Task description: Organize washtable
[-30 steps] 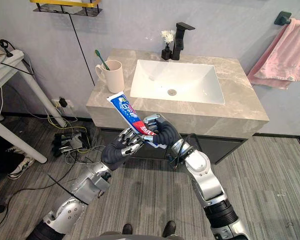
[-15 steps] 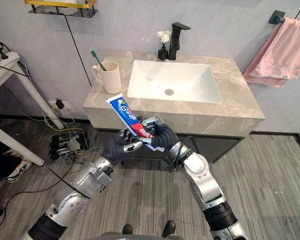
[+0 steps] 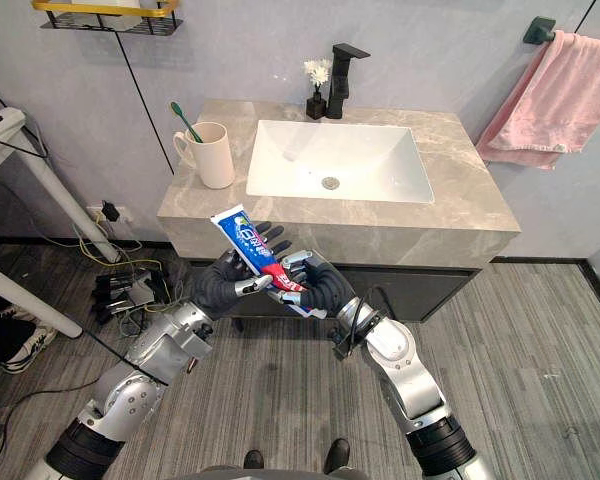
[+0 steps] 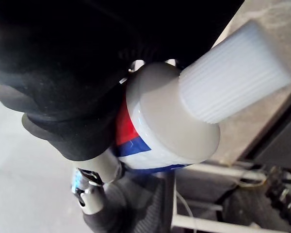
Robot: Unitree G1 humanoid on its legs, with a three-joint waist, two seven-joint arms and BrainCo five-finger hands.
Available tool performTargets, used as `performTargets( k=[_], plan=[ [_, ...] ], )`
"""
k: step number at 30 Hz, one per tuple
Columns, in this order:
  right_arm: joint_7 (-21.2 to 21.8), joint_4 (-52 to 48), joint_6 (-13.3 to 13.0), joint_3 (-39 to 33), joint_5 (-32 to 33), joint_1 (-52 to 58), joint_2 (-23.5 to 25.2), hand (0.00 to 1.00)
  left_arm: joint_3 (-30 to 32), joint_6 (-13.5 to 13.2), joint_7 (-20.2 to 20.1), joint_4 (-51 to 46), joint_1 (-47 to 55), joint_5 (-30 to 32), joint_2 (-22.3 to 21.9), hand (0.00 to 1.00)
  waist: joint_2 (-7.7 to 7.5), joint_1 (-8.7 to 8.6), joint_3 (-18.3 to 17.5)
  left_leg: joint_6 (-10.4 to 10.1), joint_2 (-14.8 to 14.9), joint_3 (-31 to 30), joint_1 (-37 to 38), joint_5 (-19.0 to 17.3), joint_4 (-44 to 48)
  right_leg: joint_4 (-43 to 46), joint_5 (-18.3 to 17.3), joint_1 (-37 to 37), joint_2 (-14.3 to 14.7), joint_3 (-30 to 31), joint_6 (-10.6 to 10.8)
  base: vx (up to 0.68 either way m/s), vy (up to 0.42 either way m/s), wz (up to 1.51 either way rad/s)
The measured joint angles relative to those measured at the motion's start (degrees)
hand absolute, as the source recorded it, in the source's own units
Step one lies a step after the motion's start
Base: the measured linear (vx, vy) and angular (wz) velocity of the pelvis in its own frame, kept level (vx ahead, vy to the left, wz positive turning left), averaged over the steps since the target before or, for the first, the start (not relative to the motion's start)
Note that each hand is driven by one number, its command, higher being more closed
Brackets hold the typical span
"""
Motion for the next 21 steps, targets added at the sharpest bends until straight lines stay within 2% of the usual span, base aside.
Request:
performTargets(
  k=[16,21],
  plan=[
    [-0.02,0.86,-0.17,0.25,-0.30,0.94,0.00,1.00,0.75,0.22,-0.15,1.98,-1.08,-0.04,0.44,0.00,0.14,-0.03,0.01,-0.02,0.03,0.86,0.55,-0.02,-0.59,0.00,-0.01,-0.12,0.31,0.85,0.00,0.00,0.010,-0.02],
    [-0.10,1.33,-0.17,0.29,-1.67,1.55,0.18,1.00,0.75,0.23,-0.08,3.30,-0.78,-0.36,-1.02,0.00,0.55,-0.02,-0.01,-0.02,0.03,0.93,0.58,-0.02,-0.76,0.00,-0.01,-0.20,0.33,0.88,0.00,0.00,0.000,0.00]
  ],
)
